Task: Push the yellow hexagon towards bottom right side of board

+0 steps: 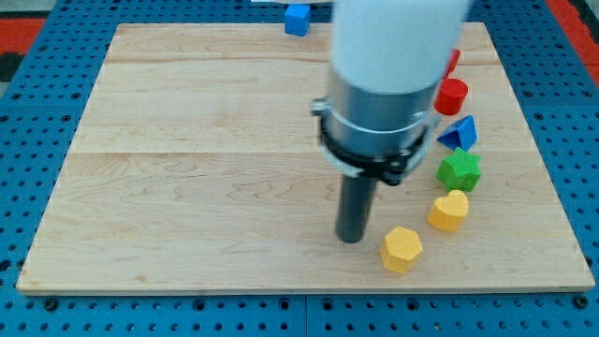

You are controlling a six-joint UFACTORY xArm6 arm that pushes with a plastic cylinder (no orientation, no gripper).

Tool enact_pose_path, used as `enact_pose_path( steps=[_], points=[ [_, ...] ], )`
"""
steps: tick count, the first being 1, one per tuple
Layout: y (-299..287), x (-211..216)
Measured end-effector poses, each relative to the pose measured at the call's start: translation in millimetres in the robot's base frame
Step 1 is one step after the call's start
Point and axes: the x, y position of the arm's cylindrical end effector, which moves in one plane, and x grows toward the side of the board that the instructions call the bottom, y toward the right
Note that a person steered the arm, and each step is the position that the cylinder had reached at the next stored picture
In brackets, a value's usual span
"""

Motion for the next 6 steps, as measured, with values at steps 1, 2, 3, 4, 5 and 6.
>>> enact_pose_path(
  steps=[1,2,3,4,5,6],
  points=[
    [37.6,27.1],
    [92.6,27.1],
    [131.8,27.7],
    [72.0,31.6],
    [4.2,34.5],
    [-36.2,7.9]
  ],
)
